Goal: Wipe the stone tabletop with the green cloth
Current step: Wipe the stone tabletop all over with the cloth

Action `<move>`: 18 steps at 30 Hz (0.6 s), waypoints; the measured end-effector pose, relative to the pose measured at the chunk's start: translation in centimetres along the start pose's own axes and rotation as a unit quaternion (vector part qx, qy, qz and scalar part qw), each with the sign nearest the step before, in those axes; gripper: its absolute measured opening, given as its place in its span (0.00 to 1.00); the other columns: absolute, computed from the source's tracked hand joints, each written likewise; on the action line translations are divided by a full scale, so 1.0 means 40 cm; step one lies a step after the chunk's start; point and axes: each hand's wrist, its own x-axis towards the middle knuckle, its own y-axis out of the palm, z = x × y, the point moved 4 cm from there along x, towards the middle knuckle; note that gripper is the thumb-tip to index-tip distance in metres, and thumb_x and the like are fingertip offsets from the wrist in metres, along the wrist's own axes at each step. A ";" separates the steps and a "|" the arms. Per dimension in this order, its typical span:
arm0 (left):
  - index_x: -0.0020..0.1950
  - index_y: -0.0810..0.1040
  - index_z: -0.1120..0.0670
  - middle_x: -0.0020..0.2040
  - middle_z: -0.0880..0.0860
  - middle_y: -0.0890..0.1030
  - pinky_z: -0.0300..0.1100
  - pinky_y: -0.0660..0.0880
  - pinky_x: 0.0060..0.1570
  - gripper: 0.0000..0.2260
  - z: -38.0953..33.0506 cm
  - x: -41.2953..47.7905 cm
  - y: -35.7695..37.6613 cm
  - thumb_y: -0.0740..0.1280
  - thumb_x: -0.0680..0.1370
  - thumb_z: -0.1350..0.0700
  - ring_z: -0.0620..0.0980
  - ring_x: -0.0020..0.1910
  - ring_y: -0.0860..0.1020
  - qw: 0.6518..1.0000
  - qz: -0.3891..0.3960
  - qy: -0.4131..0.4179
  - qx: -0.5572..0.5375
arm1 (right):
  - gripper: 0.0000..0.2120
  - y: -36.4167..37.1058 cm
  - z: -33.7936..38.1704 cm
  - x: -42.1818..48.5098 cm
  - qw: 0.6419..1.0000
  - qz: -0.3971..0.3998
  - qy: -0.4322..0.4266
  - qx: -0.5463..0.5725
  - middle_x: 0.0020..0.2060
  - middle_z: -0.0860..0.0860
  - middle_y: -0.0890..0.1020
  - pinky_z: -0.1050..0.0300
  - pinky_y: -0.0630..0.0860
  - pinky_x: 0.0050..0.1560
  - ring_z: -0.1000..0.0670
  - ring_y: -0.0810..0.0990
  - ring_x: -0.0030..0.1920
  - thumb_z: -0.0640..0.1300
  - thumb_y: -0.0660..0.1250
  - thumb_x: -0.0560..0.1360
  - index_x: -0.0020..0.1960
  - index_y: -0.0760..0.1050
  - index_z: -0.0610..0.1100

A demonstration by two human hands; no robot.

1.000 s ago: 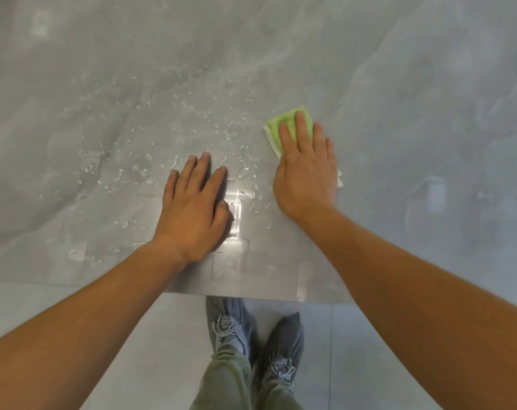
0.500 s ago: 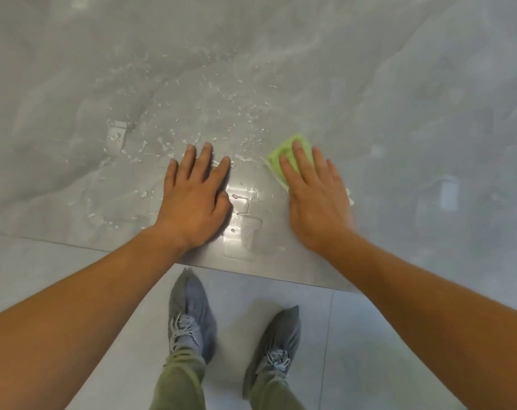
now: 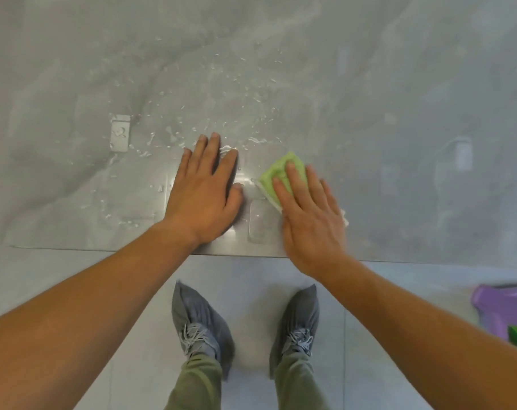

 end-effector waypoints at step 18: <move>0.79 0.59 0.49 0.81 0.53 0.57 0.63 0.52 0.71 0.26 0.186 -0.024 -0.033 0.47 0.81 0.43 0.57 0.79 0.53 0.998 -0.027 0.011 0.061 | 0.29 -0.012 0.055 0.186 0.994 -0.057 0.092 0.031 0.79 0.48 0.57 0.38 0.53 0.77 0.38 0.55 0.78 0.40 0.57 0.77 0.78 0.61 0.49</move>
